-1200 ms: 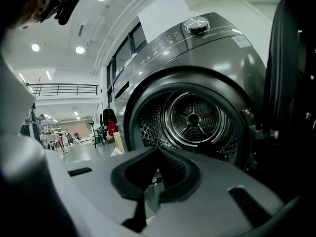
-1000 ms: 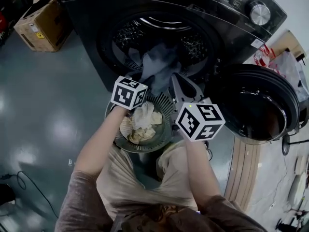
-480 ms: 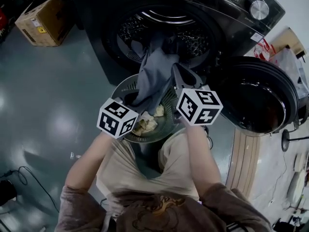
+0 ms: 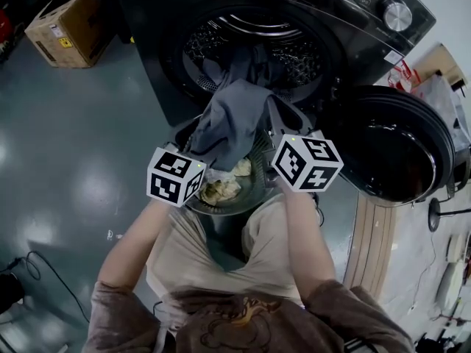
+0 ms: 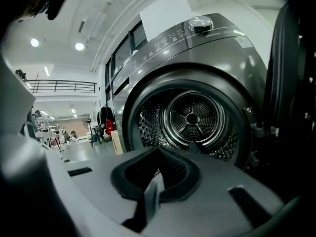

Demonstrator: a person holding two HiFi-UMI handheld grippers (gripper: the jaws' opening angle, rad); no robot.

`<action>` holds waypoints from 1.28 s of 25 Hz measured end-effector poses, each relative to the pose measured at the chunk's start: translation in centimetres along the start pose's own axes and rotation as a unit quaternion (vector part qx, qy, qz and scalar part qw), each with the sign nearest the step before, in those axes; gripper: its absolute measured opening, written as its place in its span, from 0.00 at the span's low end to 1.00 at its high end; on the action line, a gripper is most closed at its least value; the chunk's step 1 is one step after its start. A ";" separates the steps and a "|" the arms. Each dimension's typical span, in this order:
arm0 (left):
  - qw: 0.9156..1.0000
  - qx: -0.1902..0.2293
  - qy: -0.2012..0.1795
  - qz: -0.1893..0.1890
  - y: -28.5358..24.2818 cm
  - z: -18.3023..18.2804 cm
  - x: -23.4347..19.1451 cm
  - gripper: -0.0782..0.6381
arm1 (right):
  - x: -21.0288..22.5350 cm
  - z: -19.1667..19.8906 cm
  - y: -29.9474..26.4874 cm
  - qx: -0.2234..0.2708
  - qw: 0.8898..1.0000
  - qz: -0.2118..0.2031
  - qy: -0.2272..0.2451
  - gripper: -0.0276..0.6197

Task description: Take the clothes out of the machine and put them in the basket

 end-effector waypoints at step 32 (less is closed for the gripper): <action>0.986 -0.155 -0.063 0.025 -25.7 -1.9 -3.7 0.61 | 0.2 -1.3 3.6 -0.002 1.000 -0.030 0.008 0.04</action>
Point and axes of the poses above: the fingertips, and each gripper's own axes: y backward along the fingers, x to its right, z out of its underside, the point moved 3 cm from there along y, backward along the fingers, and after that the axes turned 8 degrees about -z, right-handed, at the moved point
